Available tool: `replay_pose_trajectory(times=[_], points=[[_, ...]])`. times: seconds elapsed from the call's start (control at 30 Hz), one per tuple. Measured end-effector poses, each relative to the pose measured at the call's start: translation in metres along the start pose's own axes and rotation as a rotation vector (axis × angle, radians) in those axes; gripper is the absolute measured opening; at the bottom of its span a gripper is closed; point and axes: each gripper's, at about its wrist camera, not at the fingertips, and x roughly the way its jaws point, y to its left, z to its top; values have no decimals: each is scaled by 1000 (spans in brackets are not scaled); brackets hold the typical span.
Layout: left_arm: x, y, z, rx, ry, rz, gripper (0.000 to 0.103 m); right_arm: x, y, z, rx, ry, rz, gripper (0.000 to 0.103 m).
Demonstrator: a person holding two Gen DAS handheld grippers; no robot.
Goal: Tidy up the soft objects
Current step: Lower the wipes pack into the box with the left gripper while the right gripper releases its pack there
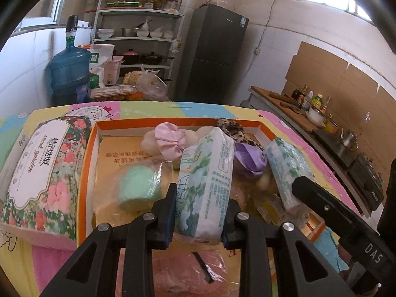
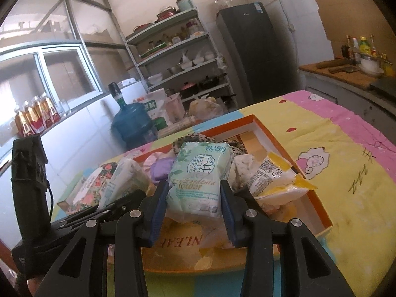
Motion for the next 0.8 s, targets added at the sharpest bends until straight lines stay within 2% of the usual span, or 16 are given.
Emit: replay_pose_trajectory(times=[0.23, 0.3, 0.37, 0.43, 0.47, 0.6, 0.67, 0.8], points=[[1, 11, 1, -50, 14, -25, 31, 7, 11, 2, -48, 18, -36, 50], [-2, 12, 1, -54, 16, -50, 37, 6, 12, 1, -49, 16, -42, 53], [-5, 13, 1, -57, 12, -84, 54, 4, 12, 1, -42, 14, -45, 55], [-12, 11, -1, -52, -1, -101, 65, 1, 13, -1, -35, 14, -47, 56], [-15, 10, -2, -47, -7, -101, 67, -1, 15, -1, -34, 11, -49, 61], [-29, 7, -4, -43, -29, -117, 70, -12, 20, -1, -33, -18, -55, 69], [-37, 7, -5, -46, -40, -124, 75, -20, 23, 0, -33, -43, -62, 70], [-53, 8, -7, -43, -64, -137, 75, -36, 30, 1, -32, -83, -64, 70]])
